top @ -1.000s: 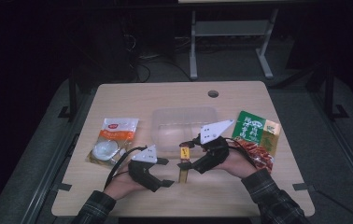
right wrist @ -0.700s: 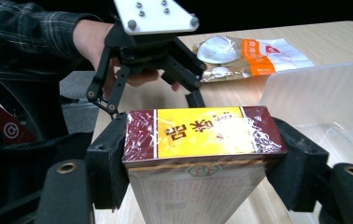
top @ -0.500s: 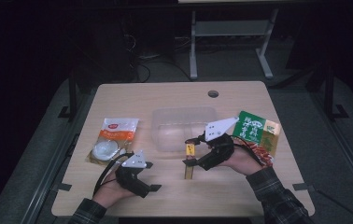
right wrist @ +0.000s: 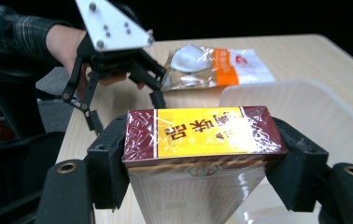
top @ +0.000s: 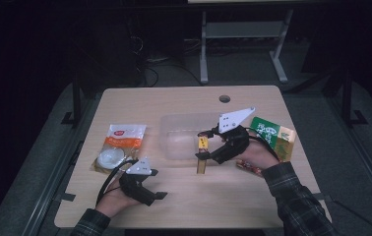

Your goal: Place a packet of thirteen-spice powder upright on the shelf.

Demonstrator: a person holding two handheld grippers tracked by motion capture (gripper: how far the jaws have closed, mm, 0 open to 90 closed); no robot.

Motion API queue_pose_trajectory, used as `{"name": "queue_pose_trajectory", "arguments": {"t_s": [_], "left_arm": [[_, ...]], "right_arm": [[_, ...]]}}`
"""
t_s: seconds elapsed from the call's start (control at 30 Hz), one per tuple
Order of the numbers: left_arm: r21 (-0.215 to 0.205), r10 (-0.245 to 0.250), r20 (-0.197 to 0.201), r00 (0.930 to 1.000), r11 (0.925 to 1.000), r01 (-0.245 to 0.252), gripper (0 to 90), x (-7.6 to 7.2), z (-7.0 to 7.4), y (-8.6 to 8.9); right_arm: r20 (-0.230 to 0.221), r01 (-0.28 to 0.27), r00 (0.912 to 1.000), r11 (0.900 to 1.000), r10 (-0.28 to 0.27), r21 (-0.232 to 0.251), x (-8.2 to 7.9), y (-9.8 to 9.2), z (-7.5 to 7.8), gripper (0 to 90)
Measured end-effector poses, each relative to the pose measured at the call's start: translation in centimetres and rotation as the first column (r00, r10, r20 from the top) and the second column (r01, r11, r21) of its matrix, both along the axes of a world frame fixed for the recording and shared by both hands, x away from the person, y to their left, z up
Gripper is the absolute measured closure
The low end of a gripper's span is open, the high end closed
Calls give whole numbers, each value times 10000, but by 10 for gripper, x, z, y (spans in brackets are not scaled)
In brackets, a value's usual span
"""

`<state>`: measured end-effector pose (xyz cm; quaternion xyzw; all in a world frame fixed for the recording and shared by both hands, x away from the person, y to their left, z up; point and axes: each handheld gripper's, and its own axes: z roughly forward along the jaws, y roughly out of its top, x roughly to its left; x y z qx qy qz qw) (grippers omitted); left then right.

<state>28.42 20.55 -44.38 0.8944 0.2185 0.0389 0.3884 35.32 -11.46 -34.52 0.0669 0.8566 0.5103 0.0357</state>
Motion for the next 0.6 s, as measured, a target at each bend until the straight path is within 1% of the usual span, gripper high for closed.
{"name": "queue_pose_trajectory", "arguments": {"t_s": [0.03,0.13,0.17,0.23,0.3,0.33,0.47,0.53,0.6], "left_arm": [[-42,17,-5,10000,10000,-17,130,0,0,0],[61,-57,0,10000,10000,57,132,1,0,1],[98,-83,18,10000,9999,83,132,1,0,1],[98,-118,1,9999,9999,118,133,2,0,0],[154,-165,5,9999,9997,165,133,2,0,0],[97,-166,-26,9999,9998,166,134,2,-1,-1],[100,-196,-62,9998,9998,196,135,2,-1,-1],[67,-168,-114,9998,9998,169,135,2,-2,-1],[50,-177,-119,9998,9998,178,135,2,-2,-1]], "right_arm": [[13,-16,10000,10000,16,14,3,0,2,310],[111,-36,9999,9999,35,111,10,1,7,310],[76,-36,10000,9999,35,102,12,1,9,310],[149,-4,9999,10000,3,86,17,2,11,310],[74,-29,10000,10000,29,32,23,4,13,310],[114,-25,9999,10000,25,14,26,5,14,310],[102,-47,9999,9999,48,-92,37,6,17,310],[210,-50,9998,9999,52,-91,43,7,18,310],[157,-67,9999,9999,69,-147,50,8,18,310]]}}
